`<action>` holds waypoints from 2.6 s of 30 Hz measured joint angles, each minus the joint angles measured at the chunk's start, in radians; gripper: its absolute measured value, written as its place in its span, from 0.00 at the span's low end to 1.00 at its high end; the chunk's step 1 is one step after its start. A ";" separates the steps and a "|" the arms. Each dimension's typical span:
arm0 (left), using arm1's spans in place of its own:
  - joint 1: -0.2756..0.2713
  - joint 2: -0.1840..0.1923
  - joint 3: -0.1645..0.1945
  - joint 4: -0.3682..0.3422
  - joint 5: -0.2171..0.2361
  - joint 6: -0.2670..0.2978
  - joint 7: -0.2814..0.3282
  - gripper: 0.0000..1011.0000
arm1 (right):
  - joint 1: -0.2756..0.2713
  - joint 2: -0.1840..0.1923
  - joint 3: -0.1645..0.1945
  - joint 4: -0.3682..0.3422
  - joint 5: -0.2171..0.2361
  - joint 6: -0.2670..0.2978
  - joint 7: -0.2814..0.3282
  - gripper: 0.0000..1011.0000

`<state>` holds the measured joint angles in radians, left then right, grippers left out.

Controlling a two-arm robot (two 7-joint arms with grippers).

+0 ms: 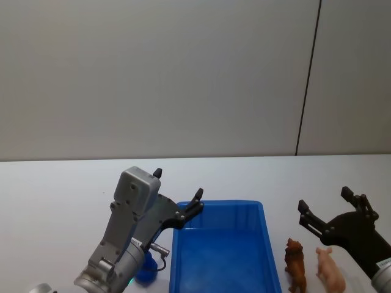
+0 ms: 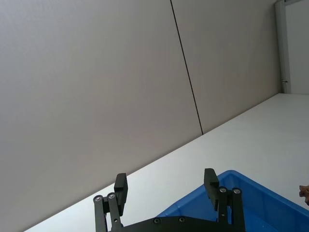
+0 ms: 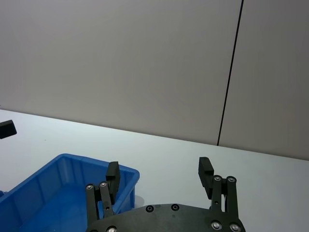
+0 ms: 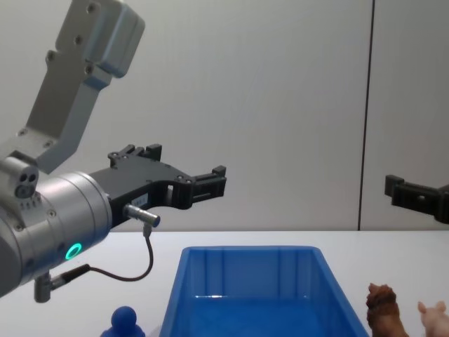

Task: Pick up the two dolls from the table and place them into the box.

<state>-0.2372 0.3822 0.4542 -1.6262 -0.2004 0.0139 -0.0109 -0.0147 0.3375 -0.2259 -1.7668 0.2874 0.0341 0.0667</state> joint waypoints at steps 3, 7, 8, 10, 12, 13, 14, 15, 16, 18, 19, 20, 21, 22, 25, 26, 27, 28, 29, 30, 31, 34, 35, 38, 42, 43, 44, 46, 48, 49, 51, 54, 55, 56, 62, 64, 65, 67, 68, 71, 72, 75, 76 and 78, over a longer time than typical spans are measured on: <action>0.000 0.000 0.000 0.000 0.000 0.000 0.000 0.99 | 0.000 0.000 0.000 0.000 0.000 0.000 0.000 0.99; 0.000 0.000 0.000 0.000 0.000 0.000 0.000 0.99 | 0.000 0.000 0.000 0.000 0.000 0.000 0.000 0.99; 0.000 0.000 0.000 0.000 0.000 0.000 0.000 0.99 | 0.000 0.000 0.000 0.000 0.000 0.000 0.000 0.99; 0.000 0.000 0.000 0.000 0.000 0.000 0.000 0.99 | 0.000 0.000 0.000 0.000 0.000 0.000 0.000 0.99; 0.000 0.000 0.000 0.000 0.000 0.000 0.000 0.99 | 0.000 0.000 0.000 0.000 0.000 0.000 0.000 0.99; 0.000 0.000 0.000 0.000 0.000 0.000 0.000 0.99 | 0.000 0.000 0.000 0.000 0.000 0.000 0.000 0.99; 0.000 0.000 0.000 0.000 0.000 0.000 0.000 0.99 | 0.000 0.000 0.000 0.000 0.000 0.000 0.000 0.99; 0.000 0.000 0.000 0.000 0.000 0.000 0.000 0.99 | 0.000 0.000 0.000 0.000 0.000 0.000 0.000 0.99; 0.000 0.000 0.000 0.000 0.000 0.000 0.000 0.99 | 0.000 0.000 0.000 0.000 0.000 0.000 0.000 0.99; 0.000 0.000 0.000 0.000 0.000 0.000 0.000 0.99 | 0.000 0.000 0.000 0.000 0.000 0.000 0.000 0.99; 0.000 0.000 0.000 0.000 0.000 0.000 0.000 0.99 | 0.000 0.000 0.000 0.000 0.000 0.000 0.000 0.99; 0.000 0.000 0.000 0.000 0.000 0.000 0.000 0.99 | 0.000 0.000 0.000 0.000 0.000 0.000 0.000 0.99; 0.000 0.000 0.000 0.000 0.000 0.000 0.000 0.99 | 0.000 0.000 0.000 0.000 0.000 0.000 0.000 0.99; 0.000 0.000 0.000 0.000 0.000 0.000 0.000 0.99 | 0.000 0.000 0.000 0.000 0.000 0.000 0.000 0.99; 0.000 0.000 0.000 0.000 0.000 0.000 0.000 0.99 | 0.000 0.000 0.000 0.000 0.000 0.000 0.000 0.99; 0.000 0.000 0.000 0.000 0.000 0.000 0.000 0.99 | 0.000 0.000 0.000 0.000 0.000 0.000 0.000 0.99; 0.000 0.000 0.000 0.000 0.000 0.000 0.000 0.99 | 0.000 0.000 0.000 0.000 0.000 0.000 0.000 0.99; 0.000 0.000 0.000 0.000 0.000 0.000 0.000 0.99 | 0.000 0.000 0.000 0.000 0.000 0.000 0.000 0.99; 0.000 0.000 0.000 0.000 0.000 0.000 0.000 0.99 | 0.000 0.000 0.000 0.000 0.000 0.000 0.000 0.99; 0.000 0.000 0.000 0.000 0.000 0.000 0.000 0.99 | 0.000 0.000 0.000 0.000 0.000 0.000 0.000 0.99; 0.000 0.000 0.000 0.000 0.000 0.000 0.000 0.99 | 0.000 0.000 0.000 0.000 0.000 0.000 0.000 0.99; 0.000 0.000 0.000 0.000 0.000 0.000 0.000 0.99 | 0.000 0.000 0.000 0.000 0.000 0.000 0.000 0.99; 0.000 0.000 0.000 0.000 0.000 0.000 0.000 0.99 | 0.000 0.000 0.000 0.000 0.000 0.000 0.000 0.99; 0.000 0.000 0.000 0.000 0.000 0.000 0.000 0.99 | 0.000 0.000 0.000 0.000 0.000 0.000 0.000 0.99; 0.000 0.000 0.000 0.000 0.000 0.000 0.000 0.99 | 0.000 0.000 0.000 0.000 0.000 0.000 0.000 0.99; 0.000 0.000 0.000 0.000 0.000 0.000 0.000 0.99 | 0.000 0.000 0.000 0.000 0.000 0.000 0.000 0.99; 0.000 0.000 0.000 0.000 0.000 0.000 0.000 0.99 | 0.000 0.000 0.000 0.000 0.000 0.000 0.000 0.99; 0.000 0.000 0.000 0.000 0.000 0.000 0.000 0.99 | 0.000 0.000 0.001 0.000 0.000 0.000 0.000 0.99; 0.000 0.000 0.000 0.000 0.000 0.000 0.000 0.99 | 0.000 0.001 0.002 0.001 0.002 0.000 0.000 0.99; 0.000 0.000 0.000 0.000 0.000 0.000 0.000 0.99 | -0.001 0.002 0.004 0.001 0.005 0.001 0.000 0.99; 0.000 0.000 0.000 0.000 0.000 0.000 0.000 0.99 | -0.001 0.003 0.005 0.002 0.008 0.002 0.000 0.99; 0.000 0.000 0.000 0.000 0.000 0.000 0.000 0.99 | -0.005 0.005 0.009 0.003 0.013 0.007 -0.005 0.99; 0.000 0.000 0.000 0.000 0.000 0.000 0.000 0.99 | -0.006 0.006 0.010 0.003 0.015 0.009 -0.007 0.99; 0.000 0.000 0.000 0.000 0.000 0.000 0.000 0.99 | -0.007 0.007 0.011 0.003 0.016 0.010 -0.009 0.99; 0.000 0.000 0.000 0.000 0.000 0.000 0.000 0.99 | -0.022 0.013 0.018 0.001 0.023 0.037 -0.034 0.99; 0.000 0.000 0.000 0.000 0.000 0.000 0.000 0.99 | -0.026 0.015 0.019 -0.001 0.023 0.043 -0.039 0.99; 0.000 0.000 0.000 0.000 0.000 0.000 0.000 0.99 | -0.029 0.016 0.020 -0.002 0.023 0.046 -0.041 0.99; 0.000 0.000 0.000 0.000 0.000 0.000 0.000 0.99 | -0.036 0.019 0.021 -0.005 0.023 0.057 -0.048 0.99; 0.000 0.000 0.000 0.000 0.000 0.000 0.000 0.99 | -0.038 0.020 0.021 -0.005 0.023 0.060 -0.051 0.99; 0.000 0.000 0.000 0.000 0.000 0.000 0.000 0.99 | -0.050 0.024 0.022 -0.009 0.019 0.075 -0.060 0.99; 0.000 0.000 0.000 0.000 0.000 0.000 0.000 0.99 | -0.054 0.025 0.022 -0.010 0.017 0.079 -0.063 0.99; 0.000 0.000 0.000 0.000 0.000 0.000 0.000 0.99 | -0.069 0.028 0.021 -0.013 0.007 0.096 -0.074 0.99; 0.000 0.000 0.000 0.000 0.000 0.000 0.000 0.99 | -0.072 0.029 0.020 -0.013 0.005 0.100 -0.076 0.99; 0.000 0.000 0.000 0.000 0.000 0.000 0.000 0.99 | -0.081 0.030 0.019 -0.014 -0.004 0.110 -0.084 0.99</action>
<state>-0.2371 0.3821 0.4542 -1.6261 -0.2004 0.0139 -0.0109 -0.0955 0.3675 -0.2071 -1.7807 0.2835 0.1441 -0.0173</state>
